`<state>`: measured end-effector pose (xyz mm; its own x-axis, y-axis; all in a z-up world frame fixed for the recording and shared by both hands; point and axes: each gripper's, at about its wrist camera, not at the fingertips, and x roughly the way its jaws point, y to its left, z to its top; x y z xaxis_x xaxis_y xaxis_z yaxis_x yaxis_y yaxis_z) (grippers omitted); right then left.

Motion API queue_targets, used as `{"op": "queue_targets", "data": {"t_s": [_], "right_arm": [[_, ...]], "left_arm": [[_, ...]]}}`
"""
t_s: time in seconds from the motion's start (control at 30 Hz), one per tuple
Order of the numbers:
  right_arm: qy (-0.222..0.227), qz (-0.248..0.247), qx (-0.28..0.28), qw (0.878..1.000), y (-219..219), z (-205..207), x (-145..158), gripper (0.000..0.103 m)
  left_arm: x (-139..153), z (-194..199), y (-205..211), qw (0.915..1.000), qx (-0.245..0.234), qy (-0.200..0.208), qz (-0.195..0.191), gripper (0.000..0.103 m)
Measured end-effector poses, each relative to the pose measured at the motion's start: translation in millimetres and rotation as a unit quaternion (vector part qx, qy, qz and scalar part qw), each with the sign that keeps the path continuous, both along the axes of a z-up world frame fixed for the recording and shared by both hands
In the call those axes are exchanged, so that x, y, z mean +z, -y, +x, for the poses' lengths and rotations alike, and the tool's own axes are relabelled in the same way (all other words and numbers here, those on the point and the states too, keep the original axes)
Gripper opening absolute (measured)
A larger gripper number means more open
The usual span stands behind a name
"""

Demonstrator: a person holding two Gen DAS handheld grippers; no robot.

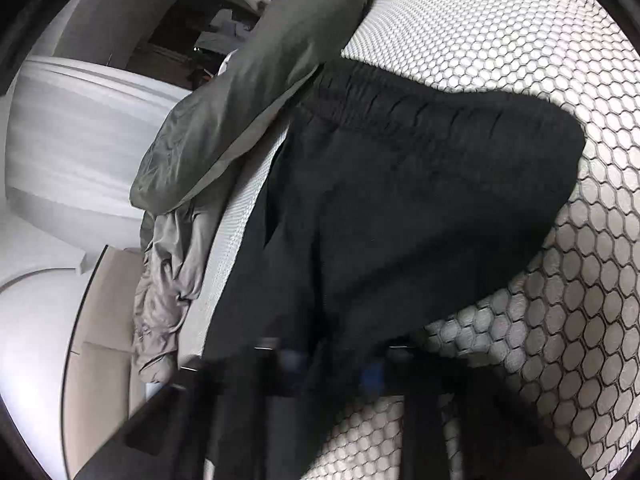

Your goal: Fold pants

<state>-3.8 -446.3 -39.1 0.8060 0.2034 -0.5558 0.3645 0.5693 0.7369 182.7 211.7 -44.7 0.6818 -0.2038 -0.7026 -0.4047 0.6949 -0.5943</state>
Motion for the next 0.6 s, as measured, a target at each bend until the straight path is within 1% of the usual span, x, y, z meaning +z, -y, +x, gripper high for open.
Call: {"op": "queue_targets", "data": {"t_s": [0.03,0.1,0.2,0.27,0.3,0.4,0.43,0.47,0.5,0.53,0.57,0.6], "right_arm": [[0.006,-0.011,0.0,1.0,-2.3,-2.1,3.4,0.006],[0.016,-0.033,-0.001,0.999,-8.2,-10.3,14.1,0.004],[0.019,-0.061,0.007,0.998,-18.2,-36.8,27.1,0.003],[0.016,-0.062,0.015,0.998,-22.7,-59.8,27.7,0.003],[0.013,-0.053,0.016,0.998,-25.1,-73.6,25.8,0.003],[0.013,-0.053,0.027,0.998,-32.9,-110.4,19.3,0.003],[0.007,-0.059,0.026,0.998,-36.7,-119.6,15.7,0.006],[-0.003,-0.069,0.026,0.997,-38.0,-124.0,13.4,0.011],[-0.02,-0.078,0.022,0.997,-37.2,-128.3,11.4,0.025],[-0.021,-0.075,0.01,0.997,-34.7,-129.9,13.5,0.03],[-0.009,-0.071,0.004,0.997,-32.2,-133.3,17.1,0.032],[-0.001,-0.078,-0.008,0.997,-29.3,-137.8,22.8,0.041]], "left_arm": [[2.5,-4.8,-1.5,1.0,-0.002,0.004,0.003,0.004],[9.4,-18.8,-2.1,0.9999,-0.006,0.012,0.011,0.003],[19.0,-47.9,-1.3,0.9992,-0.016,0.017,0.034,0.003],[25.5,-75.3,-5.7,0.9987,-0.022,0.023,0.041,0.003],[27.2,-89.7,-7.6,0.9984,-0.024,0.024,0.045,0.003],[21.1,-127.5,-12.1,0.9976,-0.03,0.016,0.059,0.005],[17.4,-132.6,-12.8,0.9976,-0.029,0.013,0.062,0.007],[13.6,-137.5,-15.2,0.9979,-0.026,0.008,0.059,0.01],[11.8,-139.3,-18.7,0.9985,-0.017,0.0,0.052,0.016],[12.8,-140.5,-20.8,0.9987,-0.009,-0.004,0.049,0.023],[16.9,-143.4,-23.0,0.9985,-0.002,-0.001,0.055,0.027],[22.4,-148.5,-25.6,0.9977,0.006,0.005,0.067,0.03]]}}
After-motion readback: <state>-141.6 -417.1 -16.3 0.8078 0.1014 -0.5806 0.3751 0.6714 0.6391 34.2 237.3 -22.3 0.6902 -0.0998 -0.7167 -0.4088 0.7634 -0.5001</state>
